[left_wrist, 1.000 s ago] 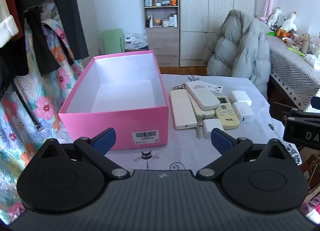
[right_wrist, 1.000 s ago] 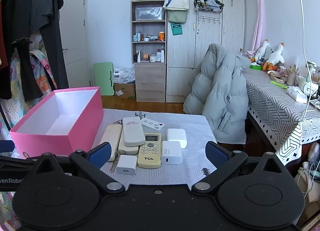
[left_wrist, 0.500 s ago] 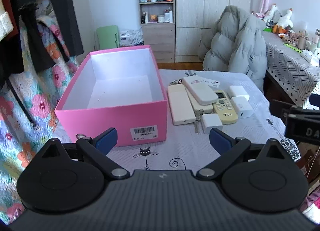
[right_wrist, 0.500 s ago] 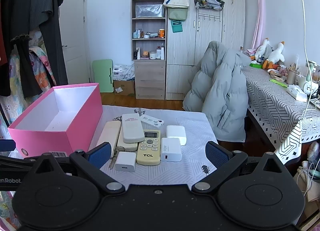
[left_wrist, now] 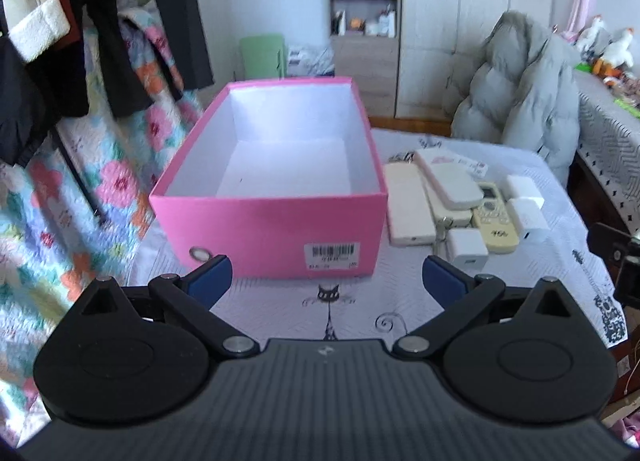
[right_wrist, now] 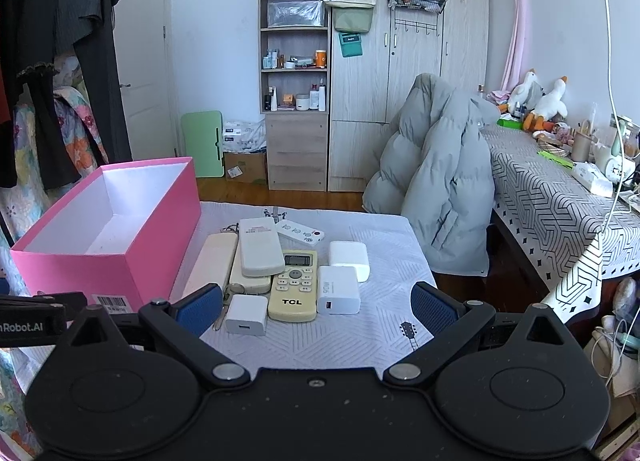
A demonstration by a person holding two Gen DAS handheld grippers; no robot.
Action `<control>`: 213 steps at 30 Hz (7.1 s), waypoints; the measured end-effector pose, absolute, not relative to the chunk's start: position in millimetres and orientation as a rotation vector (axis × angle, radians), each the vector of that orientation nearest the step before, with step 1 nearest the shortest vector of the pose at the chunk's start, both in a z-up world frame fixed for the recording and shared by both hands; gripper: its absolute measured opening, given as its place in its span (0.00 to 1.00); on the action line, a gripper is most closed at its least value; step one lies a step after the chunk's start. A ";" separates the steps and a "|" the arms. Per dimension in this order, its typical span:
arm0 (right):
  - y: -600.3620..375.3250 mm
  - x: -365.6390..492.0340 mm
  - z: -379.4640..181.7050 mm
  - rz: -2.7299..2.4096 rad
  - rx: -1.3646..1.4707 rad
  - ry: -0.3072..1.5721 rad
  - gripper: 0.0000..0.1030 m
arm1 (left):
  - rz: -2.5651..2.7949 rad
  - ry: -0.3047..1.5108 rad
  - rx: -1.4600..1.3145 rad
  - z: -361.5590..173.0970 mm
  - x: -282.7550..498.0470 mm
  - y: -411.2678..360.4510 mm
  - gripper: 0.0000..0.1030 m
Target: Organize rigid objects
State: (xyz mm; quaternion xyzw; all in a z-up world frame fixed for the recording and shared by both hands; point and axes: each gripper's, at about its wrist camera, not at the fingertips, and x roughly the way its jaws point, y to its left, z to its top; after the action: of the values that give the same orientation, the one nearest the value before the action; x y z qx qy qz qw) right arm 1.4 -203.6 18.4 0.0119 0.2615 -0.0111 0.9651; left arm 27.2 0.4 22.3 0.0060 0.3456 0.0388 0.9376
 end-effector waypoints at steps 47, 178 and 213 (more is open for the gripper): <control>-202.2 5.2 6.0 -0.005 0.007 0.598 0.99 | 0.042 0.629 0.046 14.5 22.6 3.6 1.00; -140.1 202.5 86.8 0.518 0.058 0.531 0.59 | 0.144 0.711 0.072 -12.4 243.7 179.7 0.06; 40.1 318.2 4.7 0.815 -0.005 0.871 0.59 | 0.157 0.698 0.170 -12.7 240.6 169.5 0.08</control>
State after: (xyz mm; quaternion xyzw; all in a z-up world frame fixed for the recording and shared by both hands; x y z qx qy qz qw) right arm 318.2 40.1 4.7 -0.0024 0.4101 0.3838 0.8273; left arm 240.6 169.5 -12.7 0.0829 0.3412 0.0767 0.9332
